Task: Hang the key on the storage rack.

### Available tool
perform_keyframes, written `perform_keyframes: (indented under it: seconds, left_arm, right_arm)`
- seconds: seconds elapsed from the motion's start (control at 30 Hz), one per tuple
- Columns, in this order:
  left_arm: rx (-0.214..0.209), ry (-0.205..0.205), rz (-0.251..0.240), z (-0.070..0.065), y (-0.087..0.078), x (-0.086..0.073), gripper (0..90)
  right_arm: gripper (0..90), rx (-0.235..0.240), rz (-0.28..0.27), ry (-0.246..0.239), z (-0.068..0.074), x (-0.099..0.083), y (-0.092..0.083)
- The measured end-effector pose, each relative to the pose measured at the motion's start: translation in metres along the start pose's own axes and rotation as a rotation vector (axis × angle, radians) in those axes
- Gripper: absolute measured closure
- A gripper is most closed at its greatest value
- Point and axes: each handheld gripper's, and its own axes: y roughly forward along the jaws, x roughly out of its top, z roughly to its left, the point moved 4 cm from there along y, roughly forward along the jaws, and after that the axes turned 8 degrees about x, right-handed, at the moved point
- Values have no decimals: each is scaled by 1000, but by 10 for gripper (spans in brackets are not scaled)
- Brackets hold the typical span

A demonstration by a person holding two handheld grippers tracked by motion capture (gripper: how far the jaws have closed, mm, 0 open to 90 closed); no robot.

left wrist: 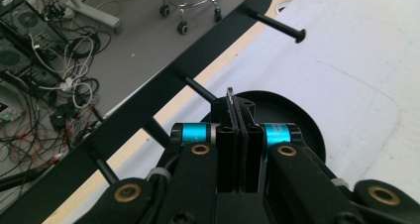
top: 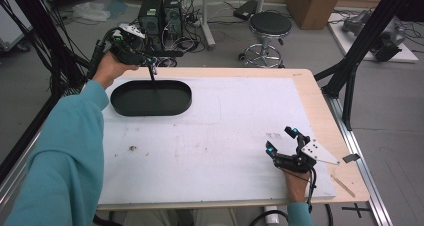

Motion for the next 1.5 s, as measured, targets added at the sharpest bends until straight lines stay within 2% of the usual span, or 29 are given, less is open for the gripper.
perform_keyframes:
  seconds: [0.4,0.63,0.73,0.8,0.87,0.97,1.0,1.07,1.1,1.17,1.2,1.3,1.33,1.43,1.5]
  left_arm:
    - [28,-5,-11,2,2,1,883]
    - [69,-13,-22,3,6,3,880]
    - [118,-33,-31,5,7,3,853]
    - [135,-45,-54,7,5,3,750]
    - [153,-59,-89,9,3,2,597]
    - [144,-96,-176,9,-4,1,378]
    - [139,-97,-199,7,-7,0,297]
    - [175,-76,-249,5,-15,-4,86]
    - [177,-88,-273,5,-20,-7,19]
    - [160,-85,-325,7,-32,-16,17]
    - [167,-84,-342,8,-38,-21,17]
    - [169,-119,-377,10,-56,-38,17]
    - [166,-133,-405,9,-62,-43,17]
    - [147,-143,-472,6,-81,-63,17]
    - [132,-151,-493,3,-89,-80,17]
  right_arm:
    - [95,1,-2,1,0,0,0]
    - [95,1,-1,4,0,0,0]
    - [94,2,-1,6,0,0,0]
    - [95,4,0,5,0,0,0]
    - [95,4,1,5,0,0,0]
    - [94,3,1,4,0,0,0]
    - [95,2,0,5,0,0,0]
    - [95,3,3,9,0,0,0]
    - [95,5,2,4,0,0,0]
    - [95,4,1,-2,0,0,0]
    - [95,4,1,-2,0,0,0]
    - [95,2,3,9,0,0,0]
    - [95,2,4,8,0,0,0]
    - [95,2,3,3,0,0,0]
    - [95,2,6,-1,1,0,1]
